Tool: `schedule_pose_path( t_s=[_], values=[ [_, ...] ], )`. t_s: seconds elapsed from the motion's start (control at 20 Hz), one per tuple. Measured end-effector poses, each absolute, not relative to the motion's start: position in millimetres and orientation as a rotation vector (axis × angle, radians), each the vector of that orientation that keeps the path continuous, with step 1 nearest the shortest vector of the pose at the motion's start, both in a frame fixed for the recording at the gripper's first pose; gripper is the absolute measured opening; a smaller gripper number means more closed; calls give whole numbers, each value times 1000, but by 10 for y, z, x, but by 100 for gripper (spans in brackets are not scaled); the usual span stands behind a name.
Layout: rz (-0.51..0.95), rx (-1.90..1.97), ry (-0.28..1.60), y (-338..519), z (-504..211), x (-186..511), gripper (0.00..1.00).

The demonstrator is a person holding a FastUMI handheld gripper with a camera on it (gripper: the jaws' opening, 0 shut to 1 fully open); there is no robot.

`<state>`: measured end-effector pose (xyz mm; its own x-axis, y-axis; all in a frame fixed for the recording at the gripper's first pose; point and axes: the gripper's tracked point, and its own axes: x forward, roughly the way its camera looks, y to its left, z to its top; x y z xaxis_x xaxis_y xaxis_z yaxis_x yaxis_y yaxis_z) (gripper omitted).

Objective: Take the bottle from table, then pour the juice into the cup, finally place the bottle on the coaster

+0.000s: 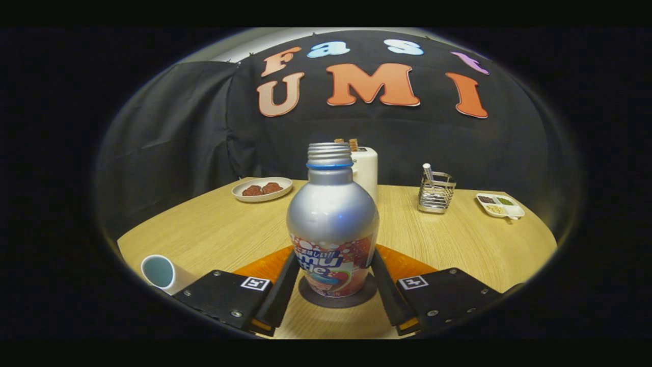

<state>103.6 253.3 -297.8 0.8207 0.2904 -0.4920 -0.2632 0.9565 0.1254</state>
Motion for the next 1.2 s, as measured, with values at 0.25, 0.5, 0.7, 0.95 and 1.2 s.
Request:
schedule_pose_path(
  t_s=[0.25,0.5,0.7,0.95,1.2],
  values=[
    [296,71,519,2528,-2979,1017,78],
    [313,84,513,2543,-2886,927,87],
    [312,79,478,2464,-2718,836,96],
    [321,78,426,2308,-2442,556,97],
    [345,55,354,2137,-2094,174,98]
  ],
)
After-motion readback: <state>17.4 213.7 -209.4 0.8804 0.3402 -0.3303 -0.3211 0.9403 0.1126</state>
